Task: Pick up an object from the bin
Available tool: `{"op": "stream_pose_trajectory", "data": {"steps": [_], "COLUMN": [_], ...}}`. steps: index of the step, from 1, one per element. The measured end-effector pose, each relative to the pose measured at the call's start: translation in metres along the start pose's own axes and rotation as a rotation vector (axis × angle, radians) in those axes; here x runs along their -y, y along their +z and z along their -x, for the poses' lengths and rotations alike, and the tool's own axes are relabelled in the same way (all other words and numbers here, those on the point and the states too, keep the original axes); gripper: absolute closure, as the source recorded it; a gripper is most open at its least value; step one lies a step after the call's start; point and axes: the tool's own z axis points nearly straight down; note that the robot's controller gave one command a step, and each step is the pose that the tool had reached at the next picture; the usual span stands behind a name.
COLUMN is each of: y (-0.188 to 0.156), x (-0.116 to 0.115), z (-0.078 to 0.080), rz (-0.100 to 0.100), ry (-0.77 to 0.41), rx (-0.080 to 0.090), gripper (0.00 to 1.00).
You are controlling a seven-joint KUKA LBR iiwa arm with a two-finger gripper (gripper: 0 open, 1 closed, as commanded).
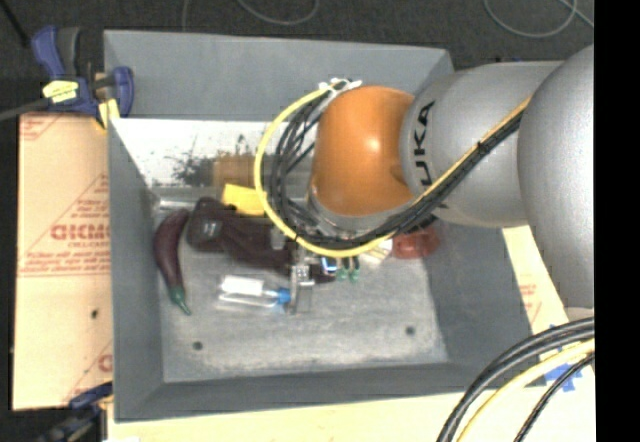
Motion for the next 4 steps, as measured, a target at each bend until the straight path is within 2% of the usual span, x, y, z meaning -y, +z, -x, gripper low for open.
{"op": "stream_pose_trajectory", "data": {"steps": [1,2,3,4], "y": [-0.005,0.011,0.061,0.061], "x": [0.000,0.009,0.044,0.044], "z": [0.002,0.013,0.048,0.048], "rz": [0.001,0.003,0.005,0.005], "ry": [0.002,0.054,0.372,0.372], "rx": [0.008,0.009,0.015,0.015], "gripper": [0.00,0.00,1.00,1.00]}}
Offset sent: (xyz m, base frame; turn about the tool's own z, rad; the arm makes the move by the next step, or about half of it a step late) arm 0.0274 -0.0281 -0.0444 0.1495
